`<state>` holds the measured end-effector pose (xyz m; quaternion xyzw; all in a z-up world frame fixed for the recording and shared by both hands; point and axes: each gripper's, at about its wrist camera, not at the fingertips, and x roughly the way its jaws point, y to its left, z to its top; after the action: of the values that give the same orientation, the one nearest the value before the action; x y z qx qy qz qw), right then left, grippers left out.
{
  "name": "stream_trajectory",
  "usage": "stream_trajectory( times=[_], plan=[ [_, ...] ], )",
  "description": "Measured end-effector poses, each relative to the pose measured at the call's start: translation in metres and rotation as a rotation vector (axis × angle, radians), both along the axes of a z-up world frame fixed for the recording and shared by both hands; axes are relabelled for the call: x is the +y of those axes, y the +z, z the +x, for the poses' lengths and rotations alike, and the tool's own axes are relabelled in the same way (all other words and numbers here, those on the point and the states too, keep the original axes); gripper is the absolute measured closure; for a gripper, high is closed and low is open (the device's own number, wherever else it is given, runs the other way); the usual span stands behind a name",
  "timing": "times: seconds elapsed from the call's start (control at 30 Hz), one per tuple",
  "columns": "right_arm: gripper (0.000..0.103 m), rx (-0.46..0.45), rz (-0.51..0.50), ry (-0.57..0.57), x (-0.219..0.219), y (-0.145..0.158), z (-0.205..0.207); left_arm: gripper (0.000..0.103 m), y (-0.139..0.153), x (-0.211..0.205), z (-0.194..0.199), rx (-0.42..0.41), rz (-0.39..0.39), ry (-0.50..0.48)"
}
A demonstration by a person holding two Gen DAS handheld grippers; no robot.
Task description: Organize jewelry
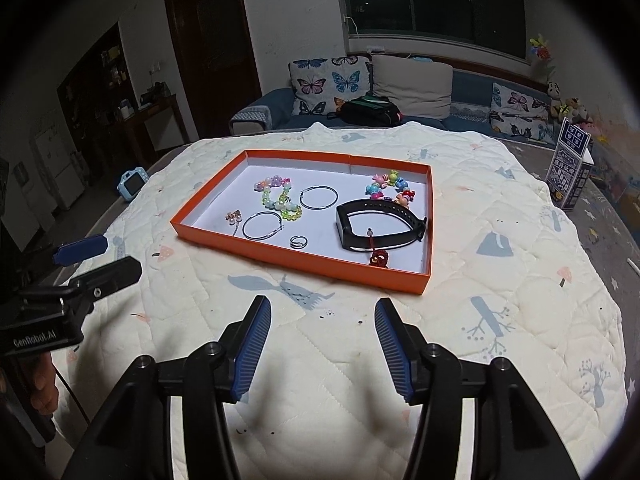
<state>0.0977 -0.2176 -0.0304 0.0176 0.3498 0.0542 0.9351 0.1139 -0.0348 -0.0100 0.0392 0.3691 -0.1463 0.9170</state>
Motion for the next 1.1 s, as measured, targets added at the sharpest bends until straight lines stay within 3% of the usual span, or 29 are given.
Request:
stream_trajectory(
  times=[0.4,1.1],
  plan=[
    [0.043,-0.021,0.005,0.005,0.002,0.004,-0.013,0.001,0.011,0.003,-0.022,-0.056,0.007,0.018],
    [0.042,-0.029,0.014,0.021,0.007,0.007,-0.021,0.0,0.016,0.01,-0.029,-0.044,-0.044,0.018]
  ],
)
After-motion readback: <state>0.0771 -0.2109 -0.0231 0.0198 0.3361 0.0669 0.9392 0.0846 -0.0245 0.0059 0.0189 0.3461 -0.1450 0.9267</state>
